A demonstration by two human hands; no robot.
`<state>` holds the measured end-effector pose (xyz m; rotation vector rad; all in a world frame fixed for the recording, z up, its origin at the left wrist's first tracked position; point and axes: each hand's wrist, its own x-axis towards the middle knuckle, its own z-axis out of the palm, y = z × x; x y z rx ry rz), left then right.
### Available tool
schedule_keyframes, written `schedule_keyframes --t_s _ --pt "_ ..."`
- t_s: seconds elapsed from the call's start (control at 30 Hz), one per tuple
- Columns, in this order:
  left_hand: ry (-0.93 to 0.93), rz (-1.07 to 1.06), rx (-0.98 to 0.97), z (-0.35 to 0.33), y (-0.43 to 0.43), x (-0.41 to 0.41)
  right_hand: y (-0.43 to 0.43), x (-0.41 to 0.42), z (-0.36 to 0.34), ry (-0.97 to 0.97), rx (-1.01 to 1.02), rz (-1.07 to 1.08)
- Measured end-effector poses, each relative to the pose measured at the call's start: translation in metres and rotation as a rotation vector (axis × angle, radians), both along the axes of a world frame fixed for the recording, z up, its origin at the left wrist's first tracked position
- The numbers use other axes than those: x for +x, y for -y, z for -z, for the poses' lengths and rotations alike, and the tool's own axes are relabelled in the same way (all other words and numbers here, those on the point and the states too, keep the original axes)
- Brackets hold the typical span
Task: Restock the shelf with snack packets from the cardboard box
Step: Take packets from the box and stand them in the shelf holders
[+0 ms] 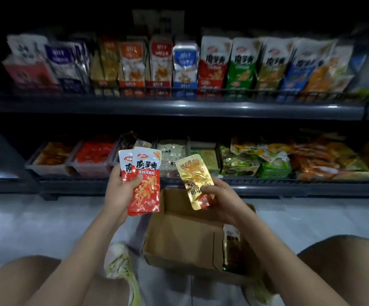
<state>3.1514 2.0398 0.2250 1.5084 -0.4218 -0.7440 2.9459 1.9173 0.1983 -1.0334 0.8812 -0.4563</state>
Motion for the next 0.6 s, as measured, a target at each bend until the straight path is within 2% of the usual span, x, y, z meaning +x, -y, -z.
schedule_keyframes --t_s 0.17,0.37,0.6 --pt "0.01 0.01 -0.101 -0.049 0.006 -0.003 0.008 -0.011 -0.064 0.03 -0.184 -0.007" --pt "0.04 -0.014 -0.153 -0.091 0.03 0.019 0.03 -0.006 -0.117 0.045 -0.242 -0.017" --pt "0.058 -0.048 -0.19 -0.117 0.065 0.053 0.071 0.024 -0.148 0.039 -0.287 0.034"
